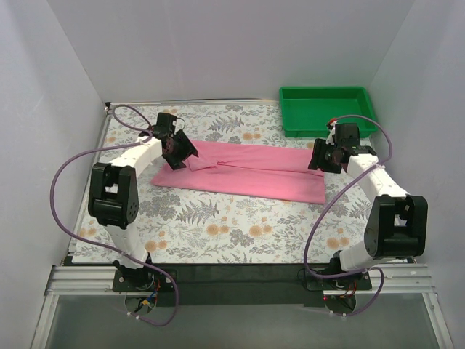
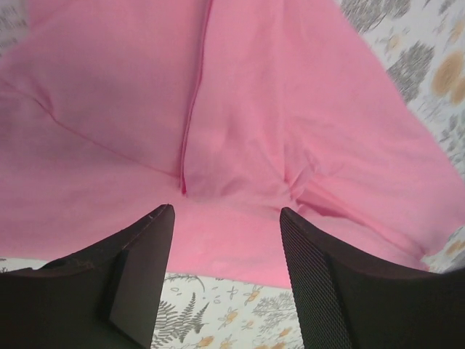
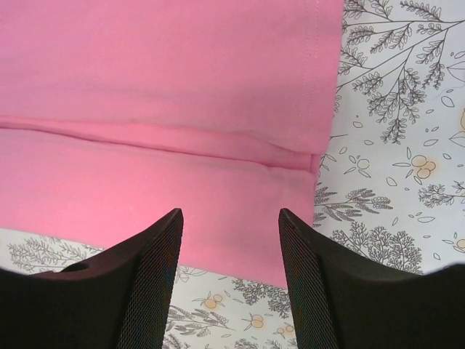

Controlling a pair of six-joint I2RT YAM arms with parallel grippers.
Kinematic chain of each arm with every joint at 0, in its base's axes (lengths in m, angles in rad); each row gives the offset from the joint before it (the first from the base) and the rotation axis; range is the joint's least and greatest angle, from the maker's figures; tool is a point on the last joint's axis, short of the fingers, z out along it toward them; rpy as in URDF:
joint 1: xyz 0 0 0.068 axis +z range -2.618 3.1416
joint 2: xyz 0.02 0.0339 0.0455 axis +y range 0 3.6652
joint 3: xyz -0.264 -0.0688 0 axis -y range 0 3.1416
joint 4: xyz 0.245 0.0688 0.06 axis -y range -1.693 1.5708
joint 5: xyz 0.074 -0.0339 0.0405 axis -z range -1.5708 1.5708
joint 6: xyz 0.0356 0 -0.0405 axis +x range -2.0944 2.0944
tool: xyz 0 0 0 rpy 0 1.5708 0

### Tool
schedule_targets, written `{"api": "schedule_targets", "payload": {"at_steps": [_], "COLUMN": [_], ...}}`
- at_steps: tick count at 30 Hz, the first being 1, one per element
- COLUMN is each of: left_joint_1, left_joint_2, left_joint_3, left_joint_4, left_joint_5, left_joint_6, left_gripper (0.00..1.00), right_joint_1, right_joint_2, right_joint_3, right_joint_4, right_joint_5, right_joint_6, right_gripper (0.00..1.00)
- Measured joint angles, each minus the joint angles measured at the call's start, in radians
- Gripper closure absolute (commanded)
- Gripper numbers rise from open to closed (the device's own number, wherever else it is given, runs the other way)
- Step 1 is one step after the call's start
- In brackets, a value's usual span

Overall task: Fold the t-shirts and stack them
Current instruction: Fold the tshirt

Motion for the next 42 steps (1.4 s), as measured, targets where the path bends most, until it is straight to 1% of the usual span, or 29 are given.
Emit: {"api": "schedule_targets", "payload": {"at_steps": [2, 6, 10, 19, 22, 23, 27, 35, 42], "left_joint_1": [-0.024, -0.045, -0.051, -0.058, -0.06, -0.061, -0.065, -0.097, -0.124], "left_joint_2": [-0.004, 0.018, 0.05, 0.107, 0.107, 0.108, 0.111, 0.122, 0.188], "left_joint_3": [-0.034, -0.062, -0.061, -0.035, -0.034, -0.033, -0.017, 0.042, 0.166], "left_joint_4": [-0.004, -0.014, -0.003, 0.004, 0.011, 0.012, 0.017, 0.022, 0.027], "left_joint_5": [0.012, 0.018, 0.013, -0.008, -0.015, -0.018, -0.027, -0.042, -0.056], "left_joint_6": [-0.001, -0.01, -0.015, -0.019, -0.02, -0.019, -0.012, 0.019, 0.062], "left_gripper": [0.47, 0.57, 0.62, 0.66, 0.74, 0.82, 1.0, 1.0, 0.98], "right_joint_1": [0.001, 0.003, 0.004, 0.004, 0.003, 0.004, 0.004, 0.004, 0.004], "right_joint_2": [-0.016, -0.027, -0.029, -0.058, -0.059, -0.059, -0.059, -0.059, -0.058], "right_joint_3": [-0.007, -0.03, -0.05, -0.079, -0.081, -0.081, -0.081, -0.081, -0.081], "right_joint_4": [-0.001, -0.01, -0.02, -0.027, -0.03, -0.031, -0.031, -0.031, -0.031], "right_joint_5": [-0.009, -0.023, -0.033, -0.036, -0.036, -0.037, -0.042, -0.048, -0.055], "right_joint_6": [-0.004, -0.008, -0.009, -0.016, -0.018, -0.018, -0.018, -0.018, -0.021], "right_gripper": [0.47, 0.47, 0.47, 0.47, 0.47, 0.47, 0.47, 0.47, 0.47]}}
